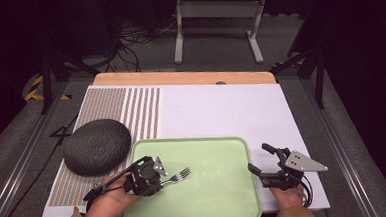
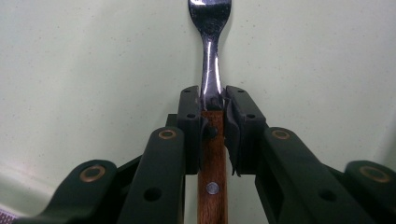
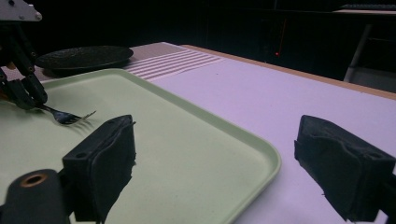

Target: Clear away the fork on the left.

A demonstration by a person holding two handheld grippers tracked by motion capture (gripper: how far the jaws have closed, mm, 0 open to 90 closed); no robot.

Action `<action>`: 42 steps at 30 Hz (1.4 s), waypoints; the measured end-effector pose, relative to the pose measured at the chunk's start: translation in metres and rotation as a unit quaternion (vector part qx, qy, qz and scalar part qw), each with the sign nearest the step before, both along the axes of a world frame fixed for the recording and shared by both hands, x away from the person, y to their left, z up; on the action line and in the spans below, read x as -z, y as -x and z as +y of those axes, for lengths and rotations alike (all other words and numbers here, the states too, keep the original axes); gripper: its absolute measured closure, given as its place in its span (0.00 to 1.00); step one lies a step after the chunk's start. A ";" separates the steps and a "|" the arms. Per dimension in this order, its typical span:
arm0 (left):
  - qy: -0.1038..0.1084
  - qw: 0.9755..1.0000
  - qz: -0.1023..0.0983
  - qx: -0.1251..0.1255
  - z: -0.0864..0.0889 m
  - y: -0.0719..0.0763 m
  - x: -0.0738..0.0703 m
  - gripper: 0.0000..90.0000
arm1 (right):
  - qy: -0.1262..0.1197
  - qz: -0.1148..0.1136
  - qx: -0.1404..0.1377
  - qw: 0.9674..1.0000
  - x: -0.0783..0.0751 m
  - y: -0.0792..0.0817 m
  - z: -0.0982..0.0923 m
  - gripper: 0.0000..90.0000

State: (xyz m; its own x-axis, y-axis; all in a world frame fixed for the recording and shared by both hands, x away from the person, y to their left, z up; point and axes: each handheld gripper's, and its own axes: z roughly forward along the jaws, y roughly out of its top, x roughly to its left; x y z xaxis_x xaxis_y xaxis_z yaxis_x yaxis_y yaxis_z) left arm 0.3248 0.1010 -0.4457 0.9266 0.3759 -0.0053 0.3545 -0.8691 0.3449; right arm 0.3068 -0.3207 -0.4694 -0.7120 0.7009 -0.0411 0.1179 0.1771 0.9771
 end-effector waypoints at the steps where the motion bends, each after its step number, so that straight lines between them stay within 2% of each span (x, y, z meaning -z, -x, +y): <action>1: -0.001 1.000 0.005 0.004 -0.001 0.000 0.000 0.86 | 0.000 0.000 0.001 1.000 0.000 0.000 0.000 0.14; 7: -0.002 1.000 0.010 0.009 -0.002 0.002 0.001 0.85 | 0.000 0.001 0.000 1.000 0.000 0.000 0.000 0.14; 14: 0.001 1.000 0.026 0.016 -0.004 0.003 0.002 0.85 | 0.002 0.000 0.000 1.000 0.000 0.000 0.000 0.14; 15: -0.002 0.999 0.040 0.020 -0.006 0.002 0.004 0.85 | 0.002 0.000 0.000 1.000 0.000 0.000 0.001 0.14; 26: -0.001 0.999 0.040 0.021 -0.008 0.003 0.004 0.84 | 0.002 0.000 -0.001 1.000 0.000 0.000 0.001 0.14; 30: 0.006 0.999 0.037 0.018 -0.007 0.002 0.002 0.72 | 0.002 0.000 0.000 1.000 0.000 0.000 0.001 0.14; 37: 0.044 0.999 0.012 0.024 -0.008 0.005 -0.008 0.52 | 0.002 -0.001 -0.001 1.000 0.000 0.000 0.001 0.15; 39: 0.051 0.998 0.011 0.033 -0.009 0.006 -0.008 0.56 | 0.002 0.000 -0.001 1.000 0.000 0.000 0.001 0.14; 40: 0.053 0.998 0.014 0.041 -0.009 0.007 -0.008 0.65 | 0.002 -0.001 -0.001 1.000 0.000 0.000 0.001 0.14; 42: 0.053 0.997 0.005 0.049 -0.011 0.007 -0.007 0.83 | 0.002 0.000 -0.001 1.000 0.000 0.000 0.001 0.14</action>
